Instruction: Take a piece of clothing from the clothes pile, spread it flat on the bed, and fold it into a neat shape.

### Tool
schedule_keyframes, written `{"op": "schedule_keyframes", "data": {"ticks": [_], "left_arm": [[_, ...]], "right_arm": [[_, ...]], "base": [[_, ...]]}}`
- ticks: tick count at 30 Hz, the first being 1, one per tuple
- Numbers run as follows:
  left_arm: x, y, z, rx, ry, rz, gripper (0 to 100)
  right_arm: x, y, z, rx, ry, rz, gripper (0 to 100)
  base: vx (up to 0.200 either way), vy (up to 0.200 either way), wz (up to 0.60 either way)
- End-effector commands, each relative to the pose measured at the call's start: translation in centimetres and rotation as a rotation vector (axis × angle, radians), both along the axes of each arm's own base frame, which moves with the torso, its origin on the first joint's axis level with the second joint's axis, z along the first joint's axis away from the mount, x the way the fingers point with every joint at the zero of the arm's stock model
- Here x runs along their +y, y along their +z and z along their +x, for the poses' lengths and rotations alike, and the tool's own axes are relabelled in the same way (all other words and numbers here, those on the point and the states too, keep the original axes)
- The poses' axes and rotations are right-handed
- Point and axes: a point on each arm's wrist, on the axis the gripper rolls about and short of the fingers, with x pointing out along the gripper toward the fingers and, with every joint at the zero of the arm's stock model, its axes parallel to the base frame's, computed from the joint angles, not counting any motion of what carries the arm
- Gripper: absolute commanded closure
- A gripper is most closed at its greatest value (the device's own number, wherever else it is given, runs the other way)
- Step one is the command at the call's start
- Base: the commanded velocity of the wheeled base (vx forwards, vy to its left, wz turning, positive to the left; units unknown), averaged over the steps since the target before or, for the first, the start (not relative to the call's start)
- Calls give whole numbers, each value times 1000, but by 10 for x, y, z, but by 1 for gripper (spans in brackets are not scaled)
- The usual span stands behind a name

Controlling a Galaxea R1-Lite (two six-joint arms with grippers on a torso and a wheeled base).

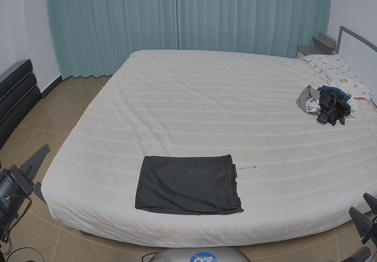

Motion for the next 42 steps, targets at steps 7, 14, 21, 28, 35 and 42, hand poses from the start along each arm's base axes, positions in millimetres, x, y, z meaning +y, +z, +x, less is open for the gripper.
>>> {"op": "schedule_keyframes", "data": {"ticks": [7,14,21,28,35,42], "left_arm": [[8,-65,-88,-135,-3,178,0],[8,-73,-87,-98,12,253,0],[8,-80,-87,-31,3,271,0],[8,-80,-87,-33,-15,264,0],[9,-80,-86,-43,-132,265,0],[8,-79,-76,80,-123,273,0]], "right_arm": [[-3,-42,-19,-130,-115,-189,0],[-6,-48,-16,-128,-236,-244,0],[-6,-48,-16,-125,-243,-228,0],[-6,-48,-16,-123,-247,-219,0],[-6,-48,-16,-124,-247,-220,0],[-6,-48,-16,-125,-238,-221,0]], "base": [[0,0,0],[0,0,0],[0,0,0],[0,0,0],[0,0,0],[0,0,0]]}}
